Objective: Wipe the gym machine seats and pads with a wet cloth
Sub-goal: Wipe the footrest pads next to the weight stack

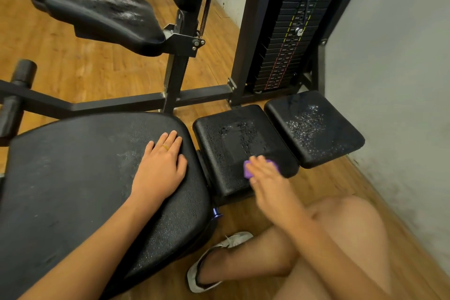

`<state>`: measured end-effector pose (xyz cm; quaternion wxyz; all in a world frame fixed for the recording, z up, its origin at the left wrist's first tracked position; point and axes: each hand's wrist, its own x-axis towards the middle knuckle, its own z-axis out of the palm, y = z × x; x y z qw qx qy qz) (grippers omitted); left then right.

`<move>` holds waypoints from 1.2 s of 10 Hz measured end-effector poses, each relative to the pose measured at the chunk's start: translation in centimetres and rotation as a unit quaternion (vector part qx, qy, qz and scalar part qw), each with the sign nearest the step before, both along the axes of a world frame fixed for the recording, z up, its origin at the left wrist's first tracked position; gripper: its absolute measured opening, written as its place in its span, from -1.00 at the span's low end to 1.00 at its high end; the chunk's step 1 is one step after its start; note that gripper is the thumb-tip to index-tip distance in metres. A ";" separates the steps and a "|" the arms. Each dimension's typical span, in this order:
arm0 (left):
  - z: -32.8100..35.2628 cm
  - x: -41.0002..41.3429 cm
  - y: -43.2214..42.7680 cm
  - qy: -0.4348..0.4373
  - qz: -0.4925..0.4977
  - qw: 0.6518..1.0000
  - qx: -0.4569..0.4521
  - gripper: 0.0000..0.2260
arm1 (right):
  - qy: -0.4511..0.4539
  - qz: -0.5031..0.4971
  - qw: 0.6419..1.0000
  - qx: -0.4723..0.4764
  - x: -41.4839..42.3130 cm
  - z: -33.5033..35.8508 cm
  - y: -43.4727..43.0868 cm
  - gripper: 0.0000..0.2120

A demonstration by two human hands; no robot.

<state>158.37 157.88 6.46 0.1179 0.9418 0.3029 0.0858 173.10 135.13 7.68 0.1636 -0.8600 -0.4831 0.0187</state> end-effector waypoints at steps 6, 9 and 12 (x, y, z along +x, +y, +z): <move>-0.2 0.0 -0.1 0.015 -0.004 1.000 0.002 -0.46 | 0.047 -0.127 0.991 0.020 2.1 -0.8 -1.2 -0.51; -0.2 0.0 -0.4 0.009 0.000 1.000 0.006 -0.48 | 0.080 0.049 0.996 -0.001 -5.5 -1.0 3.7 -0.43; -0.1 0.1 -0.1 0.012 0.005 1.000 0.002 -0.46 | 0.085 0.052 0.995 -0.024 1.4 0.4 14.9 -0.60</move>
